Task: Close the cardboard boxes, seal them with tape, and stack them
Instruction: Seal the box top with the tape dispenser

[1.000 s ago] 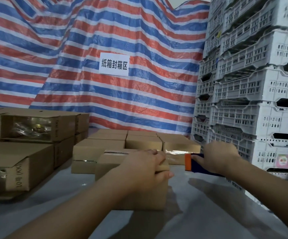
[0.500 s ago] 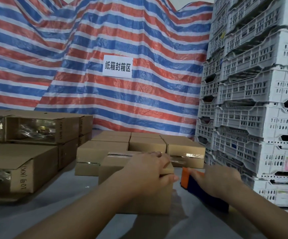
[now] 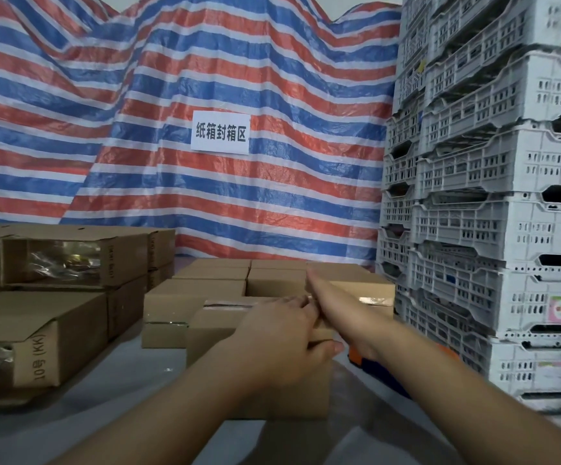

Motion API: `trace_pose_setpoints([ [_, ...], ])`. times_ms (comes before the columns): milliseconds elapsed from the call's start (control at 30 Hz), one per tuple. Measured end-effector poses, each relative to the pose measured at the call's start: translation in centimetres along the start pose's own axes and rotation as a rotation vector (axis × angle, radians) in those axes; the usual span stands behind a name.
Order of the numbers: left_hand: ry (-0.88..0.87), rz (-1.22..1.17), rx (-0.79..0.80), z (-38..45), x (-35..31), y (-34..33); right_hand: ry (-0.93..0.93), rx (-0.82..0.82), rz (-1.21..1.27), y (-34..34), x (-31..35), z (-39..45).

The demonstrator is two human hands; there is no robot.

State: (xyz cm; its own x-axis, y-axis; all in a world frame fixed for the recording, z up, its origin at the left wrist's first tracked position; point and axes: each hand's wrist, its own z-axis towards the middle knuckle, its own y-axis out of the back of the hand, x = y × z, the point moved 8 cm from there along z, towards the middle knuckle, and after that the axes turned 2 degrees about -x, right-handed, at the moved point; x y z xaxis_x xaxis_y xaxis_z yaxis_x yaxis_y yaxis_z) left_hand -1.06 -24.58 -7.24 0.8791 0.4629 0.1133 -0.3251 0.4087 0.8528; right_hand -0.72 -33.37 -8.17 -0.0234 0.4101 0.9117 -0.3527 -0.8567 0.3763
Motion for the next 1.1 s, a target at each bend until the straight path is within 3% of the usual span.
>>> trace_pose_setpoints([
  [100,0.029,-0.017,-0.08,-0.1,0.2,0.5,-0.037,-0.084,0.185,-0.5,-2.7,0.2],
  [233,0.046,-0.097,-0.029,-0.2,0.3,0.5,-0.016,-0.144,0.358,-0.5,-3.8,0.5],
  [367,0.135,-0.51,0.0,-0.9,3.2,2.3,-0.029,-0.167,0.464,-0.5,-3.7,0.6],
  [500,0.383,-0.592,-0.267,-4.0,9.4,4.9,-0.059,-0.178,0.471,-0.4,-4.3,0.7],
  [600,0.618,-0.855,-0.391,-6.6,12.6,2.8,-0.062,-0.192,0.471,-0.4,-4.6,1.0],
  [800,0.917,-1.271,-0.371,-8.7,13.0,-3.1,-0.073,-0.208,0.544,-0.6,-4.5,0.6],
  [967,0.923,-1.157,-0.359,-9.4,13.2,-3.1,-0.205,-0.194,0.669,-1.6,-5.6,-0.8],
  [1100,0.914,-1.277,-0.278,-10.4,12.0,-3.6,-0.293,-0.226,0.653,-2.4,-7.6,-1.7],
])
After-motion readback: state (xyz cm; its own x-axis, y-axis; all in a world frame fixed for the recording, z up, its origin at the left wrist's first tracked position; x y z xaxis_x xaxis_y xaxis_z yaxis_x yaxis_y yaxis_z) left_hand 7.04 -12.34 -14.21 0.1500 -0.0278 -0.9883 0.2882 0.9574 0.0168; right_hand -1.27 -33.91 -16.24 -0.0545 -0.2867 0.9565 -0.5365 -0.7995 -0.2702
